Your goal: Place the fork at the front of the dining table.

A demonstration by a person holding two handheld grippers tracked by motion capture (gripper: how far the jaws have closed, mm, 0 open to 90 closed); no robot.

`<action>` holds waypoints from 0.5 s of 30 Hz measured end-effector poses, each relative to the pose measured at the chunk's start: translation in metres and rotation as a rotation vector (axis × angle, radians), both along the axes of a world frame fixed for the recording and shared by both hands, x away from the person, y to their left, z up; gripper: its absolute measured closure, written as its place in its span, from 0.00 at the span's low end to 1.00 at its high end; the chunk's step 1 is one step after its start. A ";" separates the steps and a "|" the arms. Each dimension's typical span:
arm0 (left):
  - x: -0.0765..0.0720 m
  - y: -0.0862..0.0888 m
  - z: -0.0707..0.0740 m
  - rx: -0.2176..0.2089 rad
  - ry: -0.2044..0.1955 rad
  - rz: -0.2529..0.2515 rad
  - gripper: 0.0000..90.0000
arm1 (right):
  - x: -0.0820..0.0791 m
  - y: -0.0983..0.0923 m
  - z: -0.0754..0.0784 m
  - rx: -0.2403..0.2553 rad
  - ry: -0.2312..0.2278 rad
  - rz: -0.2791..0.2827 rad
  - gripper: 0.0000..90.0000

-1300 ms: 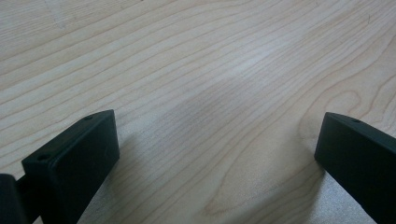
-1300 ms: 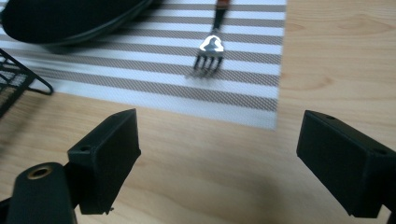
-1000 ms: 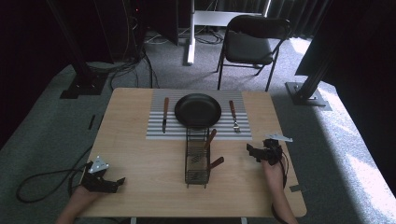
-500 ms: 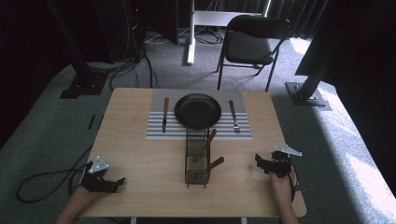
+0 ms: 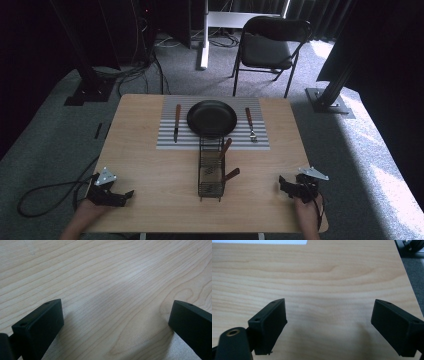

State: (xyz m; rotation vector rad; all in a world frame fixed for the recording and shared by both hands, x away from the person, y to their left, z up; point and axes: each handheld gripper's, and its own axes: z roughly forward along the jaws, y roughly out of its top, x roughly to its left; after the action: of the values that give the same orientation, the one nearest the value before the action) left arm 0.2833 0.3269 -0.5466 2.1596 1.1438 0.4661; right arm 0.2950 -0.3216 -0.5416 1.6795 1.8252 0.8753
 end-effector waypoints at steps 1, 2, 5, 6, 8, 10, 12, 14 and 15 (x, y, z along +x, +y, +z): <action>0.000 0.000 0.000 0.001 0.000 0.000 0.00 | -0.002 -0.001 -0.001 0.001 0.004 -0.001 0.14; 0.000 0.000 0.000 0.000 0.000 0.000 0.00 | -0.003 -0.002 -0.002 -0.005 0.007 -0.001 0.13; 0.000 0.000 0.000 0.000 0.000 0.000 0.00 | -0.008 -0.004 -0.006 -0.003 0.008 -0.001 0.13; 0.000 0.000 0.000 0.000 0.000 0.000 0.00 | -0.008 -0.004 -0.007 -0.001 0.012 -0.002 0.13; 0.000 0.000 0.000 0.000 0.000 0.000 0.00 | -0.010 -0.005 -0.008 -0.005 0.018 -0.007 0.13; 0.000 0.000 0.000 0.001 0.000 -0.001 0.00 | -0.011 -0.004 -0.008 -0.019 0.024 -0.013 0.13; 0.000 0.000 0.000 0.001 0.000 -0.001 0.00 | -0.012 -0.001 -0.008 -0.047 0.031 -0.021 0.13; 0.000 0.000 0.000 0.000 -0.001 0.000 0.00 | -0.013 -0.001 -0.008 -0.050 0.032 -0.036 0.13; 0.000 0.000 0.000 0.001 0.000 -0.001 0.00 | -0.014 -0.001 -0.009 -0.049 0.032 -0.050 0.13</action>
State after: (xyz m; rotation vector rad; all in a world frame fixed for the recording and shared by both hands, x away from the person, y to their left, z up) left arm 0.2833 0.3269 -0.5466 2.1604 1.1429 0.4667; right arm 0.2806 -0.3223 -0.5501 1.7105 1.8027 0.7808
